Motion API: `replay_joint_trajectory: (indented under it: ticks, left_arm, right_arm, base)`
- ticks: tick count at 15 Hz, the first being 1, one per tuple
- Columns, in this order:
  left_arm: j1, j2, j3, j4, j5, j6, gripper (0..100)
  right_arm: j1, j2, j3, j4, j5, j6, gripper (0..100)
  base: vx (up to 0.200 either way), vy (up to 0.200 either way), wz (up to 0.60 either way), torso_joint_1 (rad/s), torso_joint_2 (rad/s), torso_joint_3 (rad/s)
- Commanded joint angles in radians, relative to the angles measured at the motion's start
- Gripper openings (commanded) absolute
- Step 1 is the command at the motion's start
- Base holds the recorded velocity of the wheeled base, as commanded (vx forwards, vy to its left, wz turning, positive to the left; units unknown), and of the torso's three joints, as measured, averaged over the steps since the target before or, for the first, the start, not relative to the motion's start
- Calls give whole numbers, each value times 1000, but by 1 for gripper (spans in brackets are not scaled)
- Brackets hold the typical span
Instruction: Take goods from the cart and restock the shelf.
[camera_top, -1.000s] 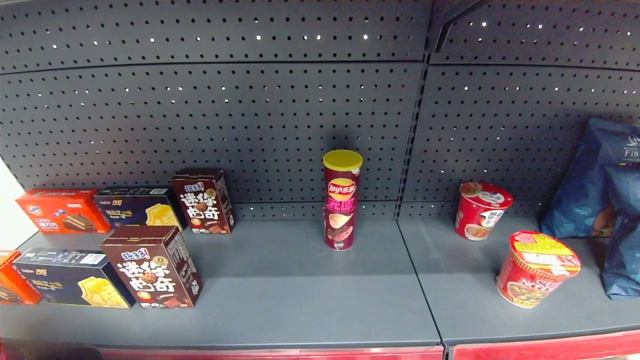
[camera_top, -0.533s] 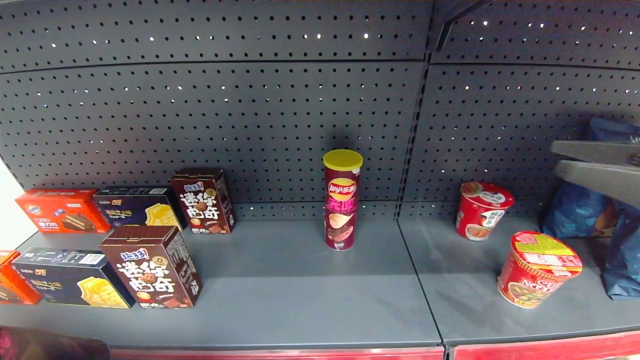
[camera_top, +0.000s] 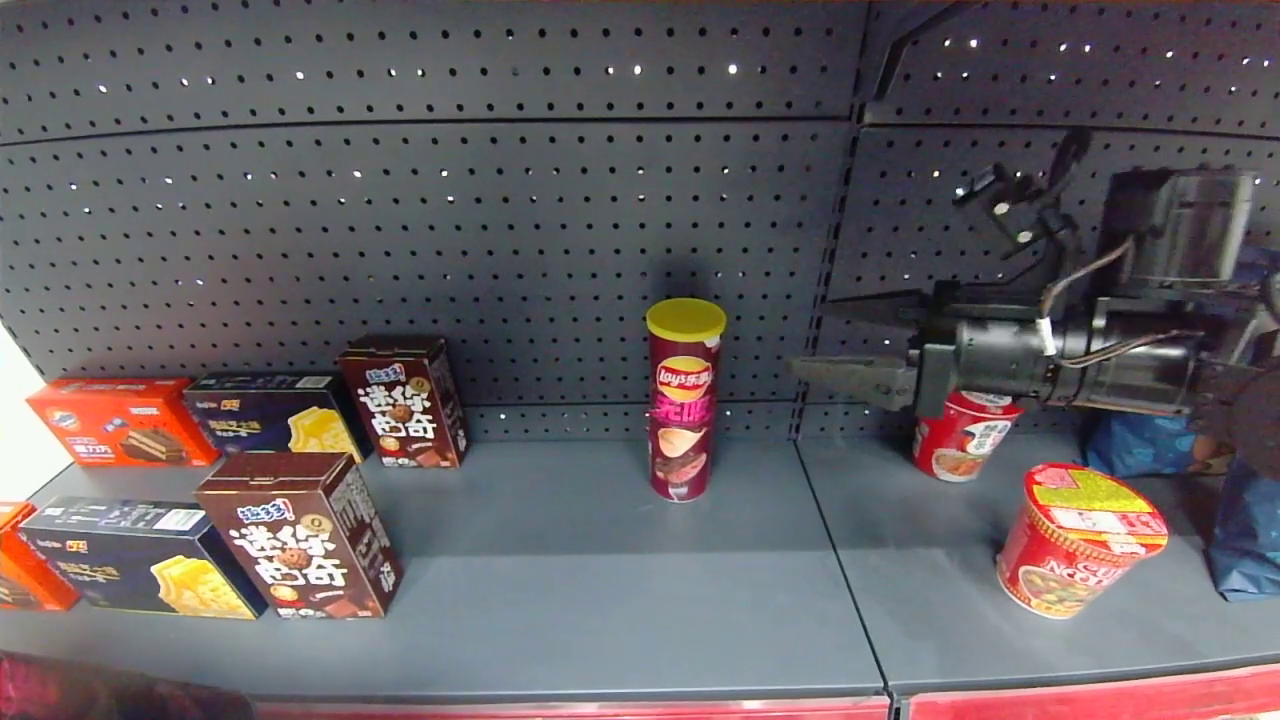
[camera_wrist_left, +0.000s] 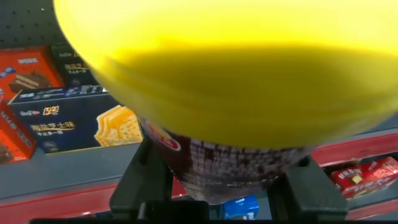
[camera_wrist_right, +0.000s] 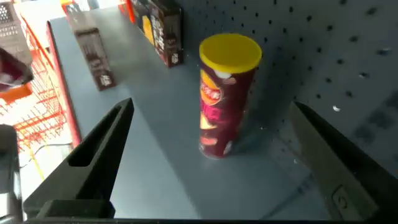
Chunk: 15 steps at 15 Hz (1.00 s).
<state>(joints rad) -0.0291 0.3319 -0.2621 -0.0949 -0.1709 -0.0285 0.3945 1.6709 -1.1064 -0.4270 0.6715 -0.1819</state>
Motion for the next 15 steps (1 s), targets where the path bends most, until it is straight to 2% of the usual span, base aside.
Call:
replay_joint_trajectory:
  ticks: [1,5,8,14,15]
  left_arm:
    - [-6,7,-3,0,1,-1,0]
    - [-8,7,1,12,-1,-1,0]
    - [-18,7,1,18,1,-2,0]
    - [-17,6,0,18,5,-4,0]
    - [-17,7,1,18,5,-16,0]
  right_arm:
    - [3,132,-13,-26,60,-2,100]
    - [4,231,-35,-116,129,-2,100]
    - [15,279,-82,-118,166,-2,100]
    - [23,375,-173,-118,166,-4,100]
    - [23,398,-191,-119,166,-4,100]
  base:
    - [0,0,0,0,0,0]
    - [0,0,0,0,0,0]
    - [0,0,0,0,0,0]
    - [0,0,0,0,0,0]
    - [0,0,0,0,0,0]
